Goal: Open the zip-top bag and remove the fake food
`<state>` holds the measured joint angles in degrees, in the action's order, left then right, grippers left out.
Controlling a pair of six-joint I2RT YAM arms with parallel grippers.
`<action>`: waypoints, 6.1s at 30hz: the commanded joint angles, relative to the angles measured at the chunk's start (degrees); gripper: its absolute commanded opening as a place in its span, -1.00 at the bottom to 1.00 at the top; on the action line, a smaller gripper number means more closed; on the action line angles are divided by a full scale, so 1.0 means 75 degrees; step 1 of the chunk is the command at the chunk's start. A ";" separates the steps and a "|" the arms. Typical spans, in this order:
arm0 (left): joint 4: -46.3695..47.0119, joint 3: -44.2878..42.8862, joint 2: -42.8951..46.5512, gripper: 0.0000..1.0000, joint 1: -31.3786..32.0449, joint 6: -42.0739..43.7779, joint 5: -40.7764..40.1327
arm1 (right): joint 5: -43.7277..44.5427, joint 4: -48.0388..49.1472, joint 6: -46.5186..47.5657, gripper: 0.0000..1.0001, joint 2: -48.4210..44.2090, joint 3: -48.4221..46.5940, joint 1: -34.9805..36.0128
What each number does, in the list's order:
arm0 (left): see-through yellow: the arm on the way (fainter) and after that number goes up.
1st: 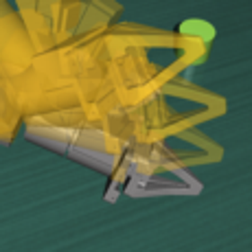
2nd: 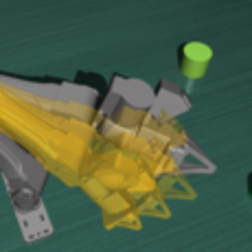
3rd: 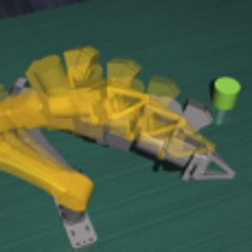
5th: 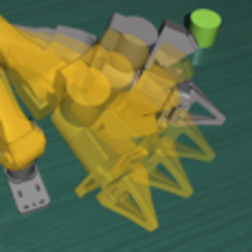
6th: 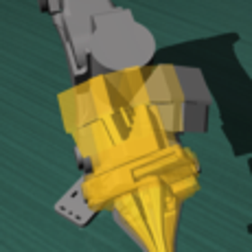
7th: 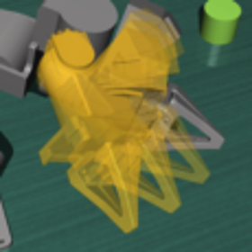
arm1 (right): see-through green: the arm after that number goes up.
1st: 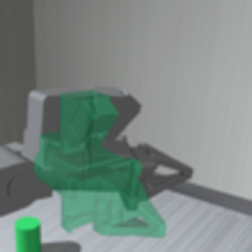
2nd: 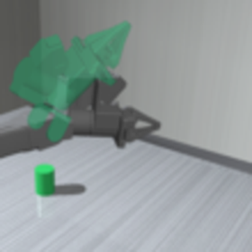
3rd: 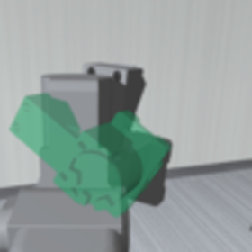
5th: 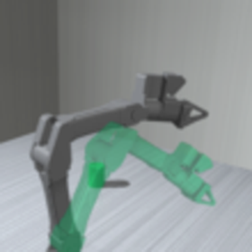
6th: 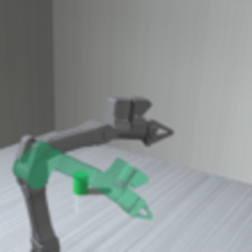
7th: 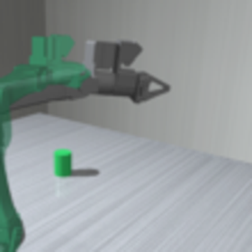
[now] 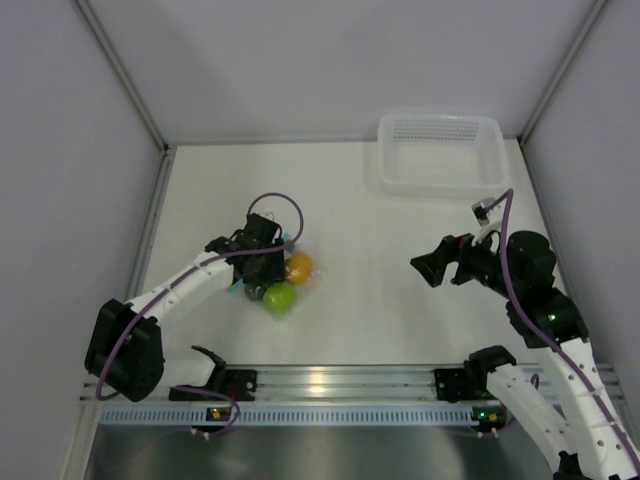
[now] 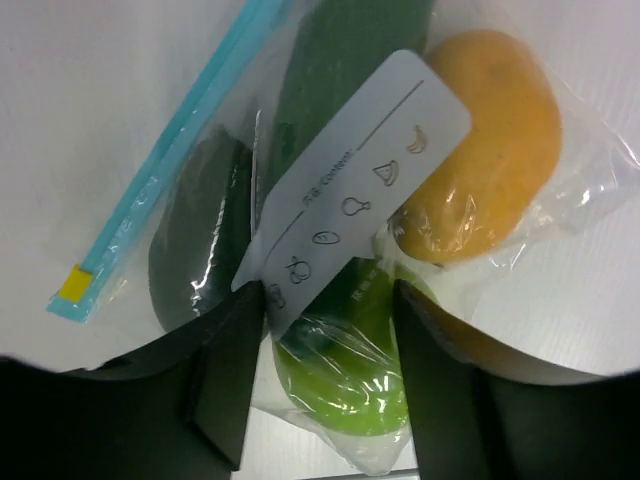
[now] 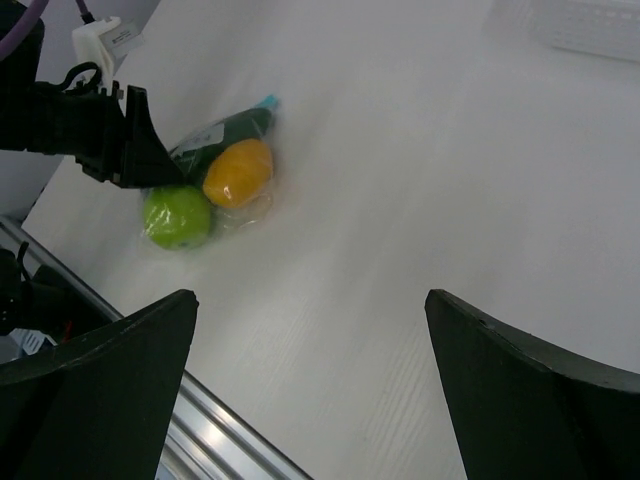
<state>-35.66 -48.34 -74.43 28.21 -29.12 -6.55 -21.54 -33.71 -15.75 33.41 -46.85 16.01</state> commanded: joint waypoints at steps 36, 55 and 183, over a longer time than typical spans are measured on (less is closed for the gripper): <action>0.5668 0.1078 0.3245 -1.00 0.3165 0.4094 0.0026 | -0.2727 0.3849 -0.2504 0.95 0.1578 0.0786 0.0045; 0.5950 0.1206 0.3327 -1.00 0.3669 0.3977 0.0673 | -0.2226 0.4156 -0.1745 0.32 0.3057 -0.0468 0.1404; 1.0944 0.0259 0.2729 -1.00 0.1360 -0.1380 0.7166 | -0.3047 0.3817 0.1360 -1.00 -0.0283 -0.2015 0.1404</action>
<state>48.88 -44.36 -53.89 38.94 -42.44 48.01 -49.04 -3.86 -8.97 30.33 -60.73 25.82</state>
